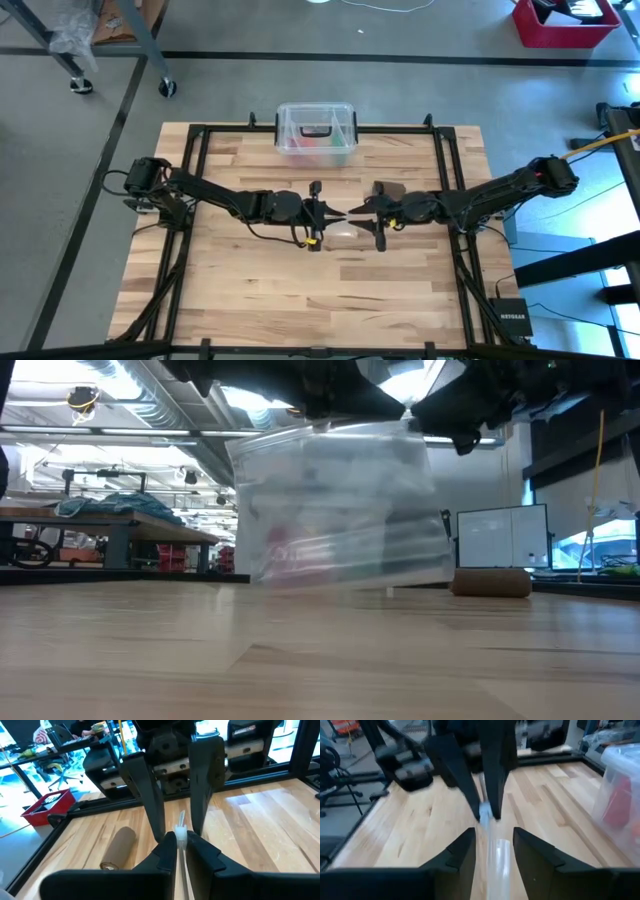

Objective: Roll bandage
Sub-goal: Open the transparent zip bag

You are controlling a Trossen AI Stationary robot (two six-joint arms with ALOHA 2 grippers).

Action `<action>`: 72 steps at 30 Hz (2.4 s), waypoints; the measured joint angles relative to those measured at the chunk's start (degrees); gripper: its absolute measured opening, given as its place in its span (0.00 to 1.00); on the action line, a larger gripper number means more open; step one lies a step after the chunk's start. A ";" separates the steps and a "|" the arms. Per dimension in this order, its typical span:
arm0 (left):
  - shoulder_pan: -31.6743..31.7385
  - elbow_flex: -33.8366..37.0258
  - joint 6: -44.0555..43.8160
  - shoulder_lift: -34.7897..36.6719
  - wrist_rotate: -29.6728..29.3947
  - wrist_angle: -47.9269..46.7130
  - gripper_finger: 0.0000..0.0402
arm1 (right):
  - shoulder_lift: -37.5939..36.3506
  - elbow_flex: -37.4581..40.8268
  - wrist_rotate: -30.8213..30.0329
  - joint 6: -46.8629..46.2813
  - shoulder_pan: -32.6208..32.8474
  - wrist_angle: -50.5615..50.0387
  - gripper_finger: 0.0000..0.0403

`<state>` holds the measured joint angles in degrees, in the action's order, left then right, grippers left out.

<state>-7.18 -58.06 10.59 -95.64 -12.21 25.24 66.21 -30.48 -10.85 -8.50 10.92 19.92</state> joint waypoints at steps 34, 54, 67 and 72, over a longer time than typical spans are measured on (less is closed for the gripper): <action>0.00 -0.07 0.15 0.07 -1.95 -3.87 0.05 | -2.72 0.00 -1.53 4.53 0.00 -3.62 0.01; 1.55 0.00 0.34 0.09 -3.01 -22.26 0.06 | -13.80 0.07 -3.21 4.31 3.37 -14.49 0.01; 0.93 0.04 1.83 0.07 -5.09 -29.23 0.06 | -14.37 0.07 -3.28 4.20 3.37 -15.91 0.01; 0.81 0.04 1.32 0.07 -5.09 -30.05 0.10 | -14.37 0.06 -3.23 4.09 3.37 -16.07 0.01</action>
<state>-6.37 -58.02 11.91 -95.57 -17.30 -4.81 51.83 -30.42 -14.09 -4.40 14.28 3.85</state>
